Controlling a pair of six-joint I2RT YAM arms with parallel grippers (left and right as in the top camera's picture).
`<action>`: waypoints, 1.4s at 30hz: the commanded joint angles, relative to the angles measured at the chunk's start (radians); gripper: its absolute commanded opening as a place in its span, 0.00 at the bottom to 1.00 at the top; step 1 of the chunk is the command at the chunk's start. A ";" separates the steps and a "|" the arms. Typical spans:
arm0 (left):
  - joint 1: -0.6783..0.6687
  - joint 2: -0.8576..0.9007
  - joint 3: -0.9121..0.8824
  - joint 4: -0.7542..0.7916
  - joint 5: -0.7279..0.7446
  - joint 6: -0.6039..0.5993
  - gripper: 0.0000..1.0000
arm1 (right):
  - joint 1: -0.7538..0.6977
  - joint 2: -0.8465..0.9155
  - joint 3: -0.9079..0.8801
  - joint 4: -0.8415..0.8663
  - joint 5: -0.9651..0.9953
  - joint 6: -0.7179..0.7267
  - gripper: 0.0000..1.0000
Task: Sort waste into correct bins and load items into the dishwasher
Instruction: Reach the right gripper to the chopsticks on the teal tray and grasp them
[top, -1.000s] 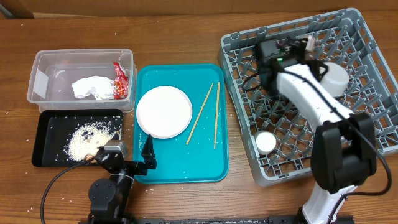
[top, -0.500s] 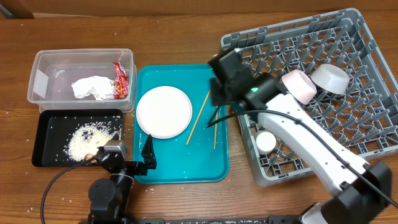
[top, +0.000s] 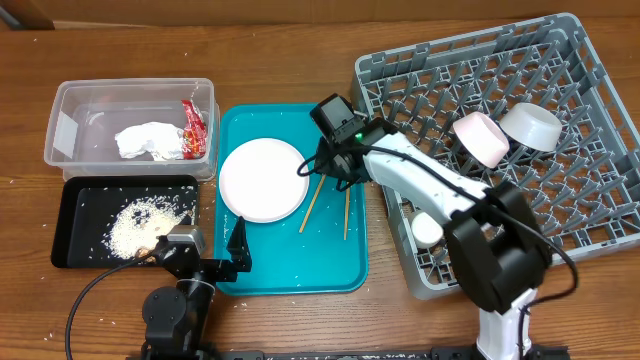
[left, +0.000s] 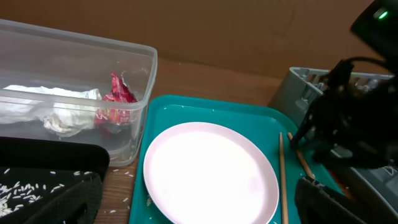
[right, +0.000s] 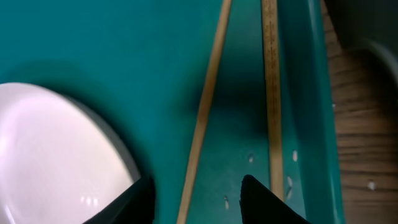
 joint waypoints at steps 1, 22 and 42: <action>0.005 -0.010 -0.004 0.003 0.014 0.005 1.00 | 0.008 0.054 -0.002 0.017 -0.035 0.074 0.46; 0.005 -0.010 -0.004 0.003 0.014 0.005 1.00 | -0.029 0.030 0.163 -0.181 -0.048 -0.060 0.04; 0.005 -0.010 -0.004 0.003 0.014 0.005 1.00 | 0.007 -0.022 0.142 -0.211 -0.018 -0.161 0.45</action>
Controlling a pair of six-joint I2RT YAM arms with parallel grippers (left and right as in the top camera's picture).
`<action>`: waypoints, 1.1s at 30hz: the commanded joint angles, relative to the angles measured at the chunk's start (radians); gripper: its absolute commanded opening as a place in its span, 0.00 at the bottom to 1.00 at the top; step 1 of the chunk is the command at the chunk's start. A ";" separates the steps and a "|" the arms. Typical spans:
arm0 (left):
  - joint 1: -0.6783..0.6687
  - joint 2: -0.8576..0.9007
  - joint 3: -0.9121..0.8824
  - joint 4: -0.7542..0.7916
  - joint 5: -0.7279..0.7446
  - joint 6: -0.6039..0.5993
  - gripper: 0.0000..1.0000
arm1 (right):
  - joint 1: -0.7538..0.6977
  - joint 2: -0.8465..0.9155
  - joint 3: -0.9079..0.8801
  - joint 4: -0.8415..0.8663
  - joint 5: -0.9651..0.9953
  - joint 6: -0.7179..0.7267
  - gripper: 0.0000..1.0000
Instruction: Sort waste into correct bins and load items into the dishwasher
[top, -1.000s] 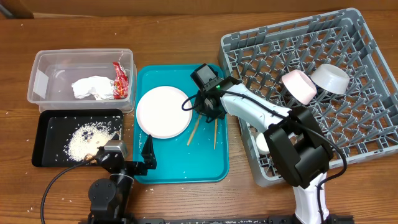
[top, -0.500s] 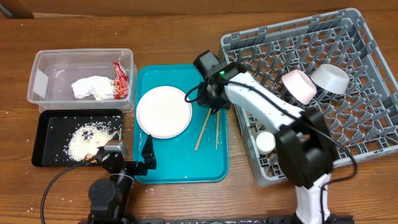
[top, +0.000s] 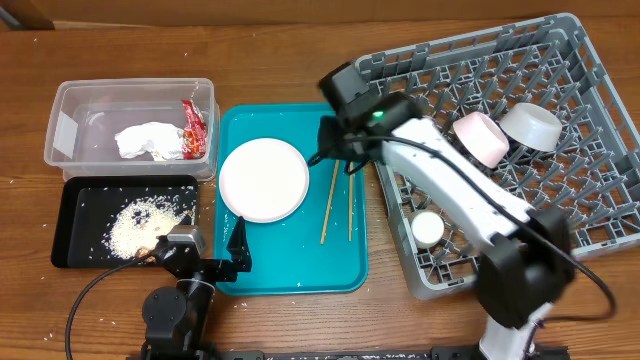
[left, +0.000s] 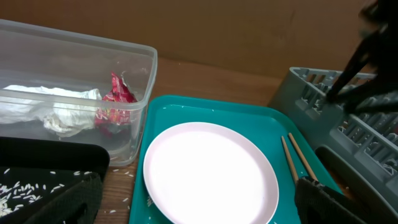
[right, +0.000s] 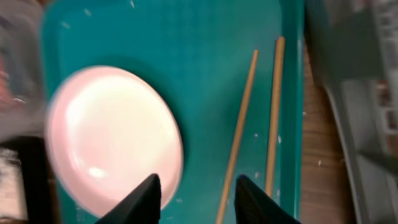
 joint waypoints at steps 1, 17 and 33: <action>0.005 -0.010 -0.004 0.003 0.014 0.005 1.00 | 0.025 0.104 -0.025 0.008 0.014 0.024 0.46; 0.005 -0.010 -0.004 0.003 0.014 0.005 1.00 | 0.039 0.281 -0.026 0.021 -0.034 0.160 0.22; 0.005 -0.010 -0.004 0.003 0.014 0.005 1.00 | -0.021 -0.010 0.092 -0.062 0.042 -0.147 0.04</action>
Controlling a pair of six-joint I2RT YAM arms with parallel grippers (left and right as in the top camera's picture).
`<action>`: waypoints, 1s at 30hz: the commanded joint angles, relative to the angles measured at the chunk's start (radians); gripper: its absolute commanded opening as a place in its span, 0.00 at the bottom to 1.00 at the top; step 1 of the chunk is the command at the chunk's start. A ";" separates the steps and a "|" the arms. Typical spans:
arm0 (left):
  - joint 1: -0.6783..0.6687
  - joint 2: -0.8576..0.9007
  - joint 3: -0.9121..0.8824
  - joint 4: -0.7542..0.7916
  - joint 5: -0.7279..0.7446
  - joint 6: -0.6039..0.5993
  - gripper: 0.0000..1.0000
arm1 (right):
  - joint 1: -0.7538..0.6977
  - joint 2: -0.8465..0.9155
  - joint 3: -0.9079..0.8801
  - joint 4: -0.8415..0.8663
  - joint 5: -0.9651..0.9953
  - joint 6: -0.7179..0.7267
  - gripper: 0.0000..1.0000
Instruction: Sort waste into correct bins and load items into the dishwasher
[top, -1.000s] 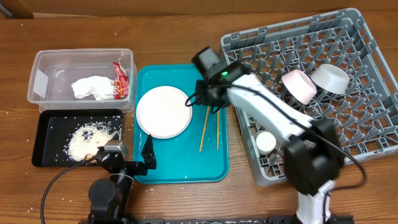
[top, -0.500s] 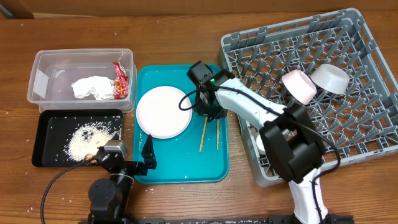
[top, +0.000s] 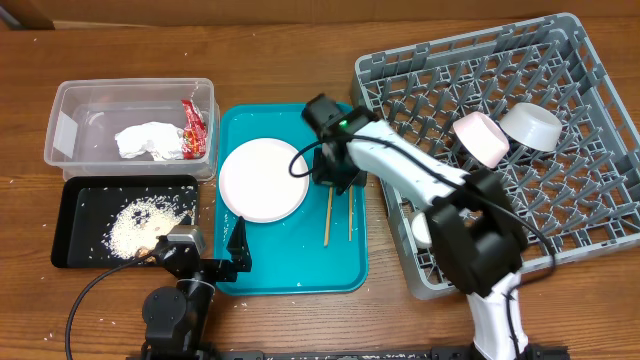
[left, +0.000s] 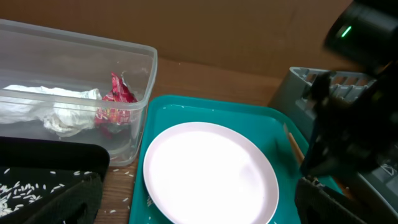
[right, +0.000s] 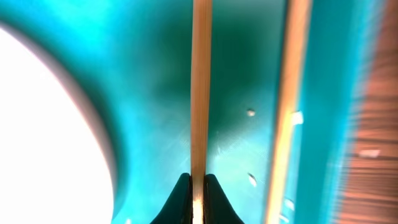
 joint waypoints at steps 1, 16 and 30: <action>0.005 -0.010 -0.004 0.003 0.014 0.005 1.00 | -0.039 -0.215 0.076 0.006 0.089 -0.176 0.04; 0.005 -0.010 -0.004 0.003 0.014 0.005 1.00 | -0.219 -0.244 0.012 -0.018 0.087 -0.711 0.08; 0.005 -0.010 -0.004 0.003 0.014 0.005 1.00 | -0.016 -0.262 0.001 -0.044 0.018 -0.495 0.60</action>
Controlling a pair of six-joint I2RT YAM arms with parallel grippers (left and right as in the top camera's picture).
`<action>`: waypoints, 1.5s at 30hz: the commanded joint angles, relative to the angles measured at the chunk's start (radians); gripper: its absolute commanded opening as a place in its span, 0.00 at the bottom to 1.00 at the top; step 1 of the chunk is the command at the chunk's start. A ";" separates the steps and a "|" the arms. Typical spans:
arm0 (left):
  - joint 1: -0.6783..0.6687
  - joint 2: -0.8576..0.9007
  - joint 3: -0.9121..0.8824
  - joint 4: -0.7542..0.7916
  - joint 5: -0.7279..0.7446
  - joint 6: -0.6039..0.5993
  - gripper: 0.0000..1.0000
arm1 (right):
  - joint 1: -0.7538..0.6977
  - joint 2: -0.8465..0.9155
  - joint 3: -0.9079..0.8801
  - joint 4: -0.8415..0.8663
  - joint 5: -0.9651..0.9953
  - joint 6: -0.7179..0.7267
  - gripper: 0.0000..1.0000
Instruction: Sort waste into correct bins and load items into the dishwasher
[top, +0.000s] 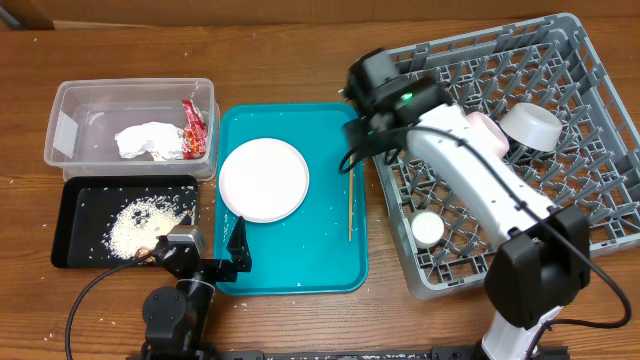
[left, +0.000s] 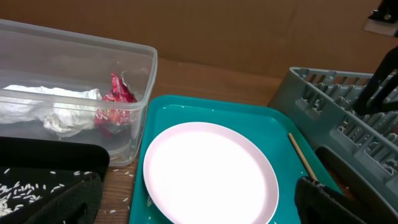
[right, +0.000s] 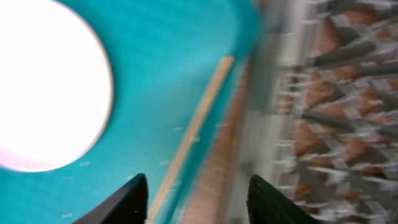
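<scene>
A white plate lies on the teal tray; the left wrist view shows this plate too. One wooden chopstick lies along the tray's right side, blurred in the right wrist view. A second chopstick is not visible. My right gripper hangs over the tray's right edge beside the grey dish rack. Seen from its own wrist, the right gripper is open and holds nothing. My left gripper rests open at the tray's near edge.
A clear bin with a crumpled tissue and a red wrapper sits at the back left. A black tray with rice is in front of it. The rack holds a pink bowl, a white bowl and a small cup.
My right gripper was down on the tray, shut on the left chopstick. It is now raised at the rack's left edge with open jaws. Only one chopstick shows on the tray. The left arm is unchanged.
First my right gripper was open low over two splayed chopsticks beside the plate. Then it was higher and the left chopstick lay straighter. It was then shut on that chopstick on the tray. Now it is open by the rack, one chopstick remaining in view.
</scene>
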 joint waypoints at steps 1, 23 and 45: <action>0.005 -0.010 -0.004 0.003 0.014 0.005 1.00 | 0.093 -0.031 -0.022 0.031 -0.007 0.079 0.62; 0.005 -0.010 -0.004 0.003 0.014 0.005 1.00 | 0.080 0.268 -0.148 0.140 0.087 0.223 0.27; 0.005 -0.010 -0.004 0.003 0.014 0.005 1.00 | 0.087 0.149 -0.006 0.000 0.157 0.208 0.04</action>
